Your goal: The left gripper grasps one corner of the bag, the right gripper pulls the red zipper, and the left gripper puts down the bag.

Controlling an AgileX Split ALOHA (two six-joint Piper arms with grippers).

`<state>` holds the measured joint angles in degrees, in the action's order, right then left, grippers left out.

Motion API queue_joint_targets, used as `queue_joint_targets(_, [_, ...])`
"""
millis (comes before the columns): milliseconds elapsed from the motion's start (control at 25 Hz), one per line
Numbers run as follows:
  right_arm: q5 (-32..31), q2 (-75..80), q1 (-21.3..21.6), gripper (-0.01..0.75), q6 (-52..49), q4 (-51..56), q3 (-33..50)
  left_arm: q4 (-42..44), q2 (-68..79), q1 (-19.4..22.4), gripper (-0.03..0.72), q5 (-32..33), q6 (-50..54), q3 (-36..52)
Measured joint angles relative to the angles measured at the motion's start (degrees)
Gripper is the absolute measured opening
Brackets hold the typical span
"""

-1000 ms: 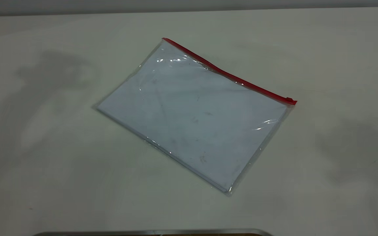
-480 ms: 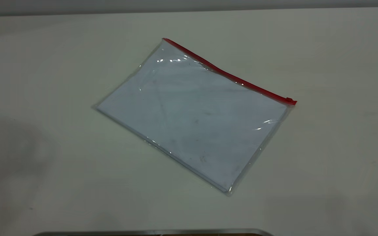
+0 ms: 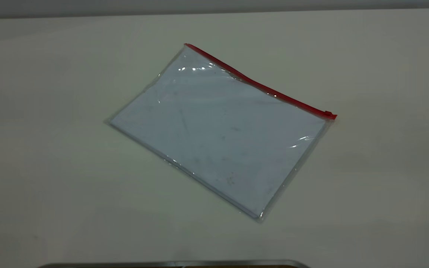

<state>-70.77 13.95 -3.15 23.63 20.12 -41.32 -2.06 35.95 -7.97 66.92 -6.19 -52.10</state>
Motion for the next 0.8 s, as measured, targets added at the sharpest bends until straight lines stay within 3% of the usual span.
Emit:
queue_joint_targets(320, [3.1, -10.2, 0.0, 0.56, 0.7, -4.5, 12.4, -0.2, -14.4, 0.0, 0.589, 0.0, 0.1, 14.0])
queue_joint_targets(800, [3.7, -14.9, 0.0, 0.56, 0.8, -5.8, 13.2, -0.7, -22.6, 0.0, 0.589, -0.2, 0.1, 21.9])
